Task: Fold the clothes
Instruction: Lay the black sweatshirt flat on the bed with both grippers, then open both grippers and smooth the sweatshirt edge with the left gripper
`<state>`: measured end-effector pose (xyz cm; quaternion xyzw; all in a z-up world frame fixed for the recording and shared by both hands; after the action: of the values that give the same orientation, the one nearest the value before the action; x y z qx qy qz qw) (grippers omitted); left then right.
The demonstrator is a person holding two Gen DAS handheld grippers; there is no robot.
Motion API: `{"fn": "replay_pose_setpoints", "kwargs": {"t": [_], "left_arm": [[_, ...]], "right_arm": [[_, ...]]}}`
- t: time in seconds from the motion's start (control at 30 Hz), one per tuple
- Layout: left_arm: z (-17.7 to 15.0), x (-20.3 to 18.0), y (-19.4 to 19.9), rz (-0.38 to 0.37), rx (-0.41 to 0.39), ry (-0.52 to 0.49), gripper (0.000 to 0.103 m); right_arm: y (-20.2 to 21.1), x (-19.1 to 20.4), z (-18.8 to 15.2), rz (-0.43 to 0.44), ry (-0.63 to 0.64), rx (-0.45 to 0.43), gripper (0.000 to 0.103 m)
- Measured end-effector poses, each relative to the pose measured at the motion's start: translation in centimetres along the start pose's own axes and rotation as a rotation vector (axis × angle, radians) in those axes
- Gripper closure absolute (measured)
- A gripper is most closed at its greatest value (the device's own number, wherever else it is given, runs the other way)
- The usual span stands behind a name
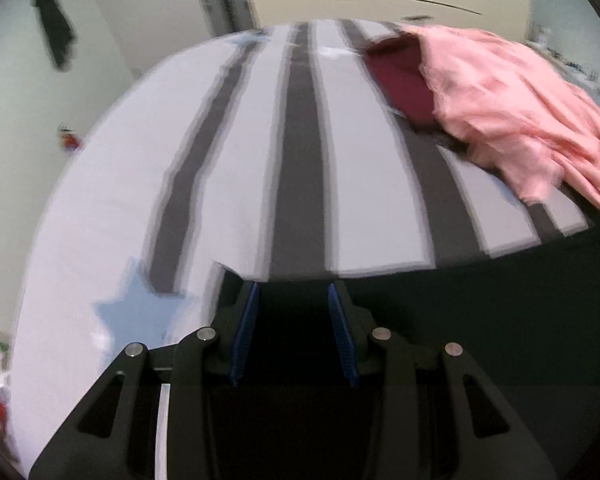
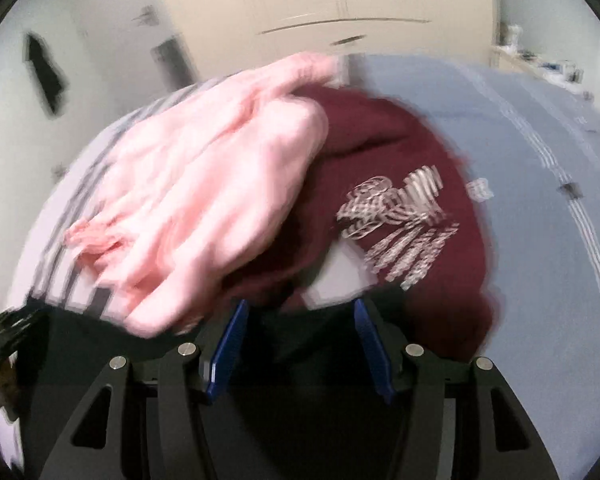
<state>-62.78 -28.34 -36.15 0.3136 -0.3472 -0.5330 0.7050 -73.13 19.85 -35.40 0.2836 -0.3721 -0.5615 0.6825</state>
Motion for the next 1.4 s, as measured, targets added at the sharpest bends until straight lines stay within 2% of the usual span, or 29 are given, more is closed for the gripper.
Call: {"fn": "replay_pose_setpoints", "kwargs": {"t": [0.07,0.17,0.27,0.37,0.5,0.6,0.77,0.9,0.93,1.03,1.13,1.2,1.3,1.4], "left_arm": [[0.7,2.0,0.6,0.026,-0.02,0.056,0.069],[1.0,4.2,2.1,0.041,-0.061,0.094,0.069],[-0.2,5.1,4.1,-0.009,-0.077,0.083,0.069],[-3.4,5.8,6.9,-0.068,-0.081,0.074,0.069],[-9.2,7.5,11.0,-0.11,-0.058,0.068,0.069],[-14.4,10.3,13.9,-0.111,-0.024,0.11,0.069],[-24.1,15.7,19.6,-0.042,0.051,0.173,0.069],[-32.6,20.4,24.8,-0.002,0.118,0.287,0.055],[-34.3,21.1,25.7,-0.004,0.127,0.315,0.05],[-39.1,22.6,28.1,-0.026,0.151,0.397,0.043],[-41.1,22.3,29.1,-0.094,0.15,0.444,0.036],[-41.3,21.3,28.8,-0.133,0.147,0.431,0.034],[-40.9,19.6,26.9,-0.161,0.157,0.405,0.033],[-40.8,18.5,24.6,-0.192,0.195,0.408,0.035]], "right_arm": [[1.3,-2.4,1.4,-0.024,-0.077,-0.044,0.052],[3.0,-3.8,1.5,-0.04,-0.068,-0.064,0.052],[4.6,-3.7,-0.3,-0.019,-0.019,-0.066,0.052],[6.8,-3.3,-3.3,0.017,0.002,-0.071,0.052],[10.8,-2.6,-9.4,0.049,0.016,-0.058,0.051],[14.1,-1.7,-14.8,0.046,0.04,-0.045,0.051],[18.1,-1.4,-23.8,-0.007,0.116,0.03,0.051],[20.5,-1.7,-30.0,-0.006,0.084,0.103,0.051],[21.1,-1.4,-31.2,0.0,0.075,0.113,0.051],[22.5,0.0,-34.5,0.02,0.068,0.133,0.051],[23.1,2.3,-36.7,0.025,0.081,0.126,0.045],[23.4,3.7,-37.1,0.021,0.077,0.102,0.045],[23.9,5.4,-36.7,-0.012,0.076,0.051,0.045],[24.5,5.7,-36.3,-0.09,0.103,0.014,0.047]]}}
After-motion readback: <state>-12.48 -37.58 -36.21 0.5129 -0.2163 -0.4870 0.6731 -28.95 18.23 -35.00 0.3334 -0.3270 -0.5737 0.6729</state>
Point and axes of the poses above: each gripper's, at about its wrist camera, not at the fingertips, and y roughly against the way its jaws point, x to its left, z to its top, the point moved 6 cm from there along -y, roughly the way its jaws point
